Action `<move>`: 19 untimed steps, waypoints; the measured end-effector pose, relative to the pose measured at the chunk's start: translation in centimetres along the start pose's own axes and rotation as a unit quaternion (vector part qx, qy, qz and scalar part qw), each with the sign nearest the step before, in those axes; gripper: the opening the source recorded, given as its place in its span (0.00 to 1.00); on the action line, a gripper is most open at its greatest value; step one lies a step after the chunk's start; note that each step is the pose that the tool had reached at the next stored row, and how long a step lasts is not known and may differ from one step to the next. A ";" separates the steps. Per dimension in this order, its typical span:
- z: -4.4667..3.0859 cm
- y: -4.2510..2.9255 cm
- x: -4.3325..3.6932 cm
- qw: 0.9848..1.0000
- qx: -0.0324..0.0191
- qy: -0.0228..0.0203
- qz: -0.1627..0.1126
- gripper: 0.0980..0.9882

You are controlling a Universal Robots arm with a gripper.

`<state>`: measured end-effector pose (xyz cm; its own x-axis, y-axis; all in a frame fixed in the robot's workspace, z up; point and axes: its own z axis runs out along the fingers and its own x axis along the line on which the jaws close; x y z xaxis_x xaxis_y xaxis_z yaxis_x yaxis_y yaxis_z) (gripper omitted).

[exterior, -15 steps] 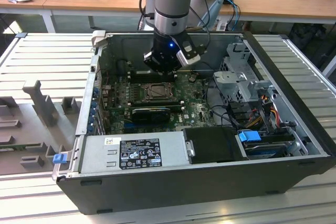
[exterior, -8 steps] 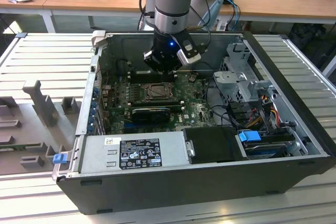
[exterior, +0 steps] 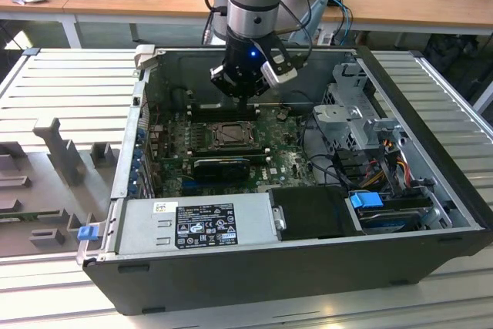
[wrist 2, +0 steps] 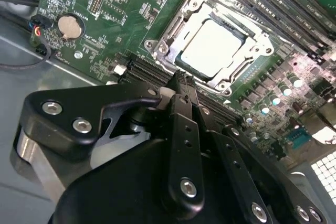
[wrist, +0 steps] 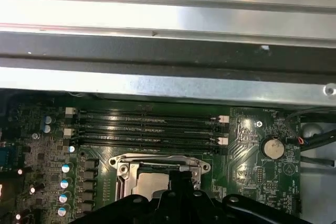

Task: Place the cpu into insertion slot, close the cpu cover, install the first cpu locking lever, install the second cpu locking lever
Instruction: 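Install the second cpu locking lever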

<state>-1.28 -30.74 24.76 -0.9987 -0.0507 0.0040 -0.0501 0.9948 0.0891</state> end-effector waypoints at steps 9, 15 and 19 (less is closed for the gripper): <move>-0.18 -2.27 0.12 1.000 0.000 0.000 0.000 0.01; -0.31 -3.91 0.20 1.000 0.000 0.000 0.000 0.01; -0.40 -5.15 0.26 1.000 0.000 0.000 0.000 0.01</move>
<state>-1.28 -35.91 24.70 -0.9987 -0.0507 0.0041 -0.0501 0.9948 0.0890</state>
